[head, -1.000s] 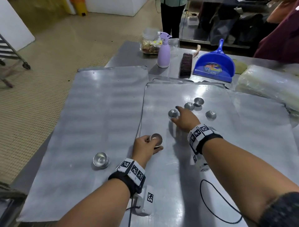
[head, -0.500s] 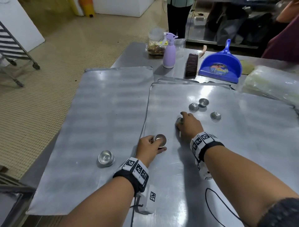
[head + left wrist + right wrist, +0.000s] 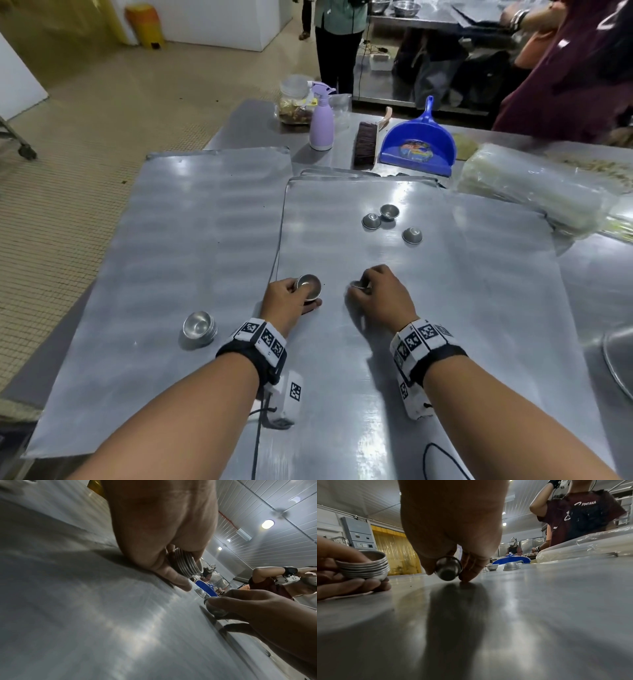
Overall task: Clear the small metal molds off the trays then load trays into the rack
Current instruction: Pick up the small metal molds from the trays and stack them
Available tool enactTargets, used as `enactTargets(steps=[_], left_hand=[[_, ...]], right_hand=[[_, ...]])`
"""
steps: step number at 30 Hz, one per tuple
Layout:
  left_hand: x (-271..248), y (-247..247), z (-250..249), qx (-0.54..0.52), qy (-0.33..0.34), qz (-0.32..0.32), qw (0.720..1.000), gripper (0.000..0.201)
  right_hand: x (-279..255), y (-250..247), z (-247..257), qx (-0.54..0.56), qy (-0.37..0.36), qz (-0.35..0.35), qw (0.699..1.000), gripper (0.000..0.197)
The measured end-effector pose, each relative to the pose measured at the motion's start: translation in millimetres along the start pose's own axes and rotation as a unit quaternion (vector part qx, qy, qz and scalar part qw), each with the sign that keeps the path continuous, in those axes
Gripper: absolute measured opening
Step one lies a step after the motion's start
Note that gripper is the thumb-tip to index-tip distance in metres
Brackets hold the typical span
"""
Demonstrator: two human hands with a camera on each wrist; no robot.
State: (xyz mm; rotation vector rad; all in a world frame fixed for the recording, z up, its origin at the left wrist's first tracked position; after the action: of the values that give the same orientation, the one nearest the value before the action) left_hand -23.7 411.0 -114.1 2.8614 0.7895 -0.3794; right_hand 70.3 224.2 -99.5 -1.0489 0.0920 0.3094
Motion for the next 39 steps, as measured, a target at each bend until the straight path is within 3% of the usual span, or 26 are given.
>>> enactTargets(steps=[9,14,20,32,39], left_hand=[[-3,1,-4,0.001,0.010,0.000,1.000,0.007],[-2,1,-3,0.006,0.010,-0.003,1.000,0.009],[-1,5,-4,-0.002,0.002,-0.015,1.000,0.010],[-4,28,-7,-0.102,-0.037,-0.005,0.994,0.020],[-4,48,-8,-0.160,-0.080,0.009,0.984,0.031]], right_hand=[[-21,-1,-4,-0.005,-0.002,0.003,1.000,0.026],[-24,-1,-5,-0.014,-0.001,0.007,1.000,0.056],[-24,0,-5,-0.034,-0.005,0.008,0.999,0.058],[-30,-25,25,0.160,-0.050,-0.031,0.985,0.055],[-30,-16,39,0.151,-0.075,-0.011,0.986,0.055]])
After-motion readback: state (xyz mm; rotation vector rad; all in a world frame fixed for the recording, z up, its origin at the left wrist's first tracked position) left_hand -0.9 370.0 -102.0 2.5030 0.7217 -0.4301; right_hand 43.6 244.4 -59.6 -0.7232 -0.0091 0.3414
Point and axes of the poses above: each hand's wrist, its own x-axis towards the middle knuckle, its own y-axis out of the palm, z = x × y, the point moved 6 cm from there along x, towards the middle knuckle, and after that the axes turned 10 degrees about y, right-handed, at the moved point
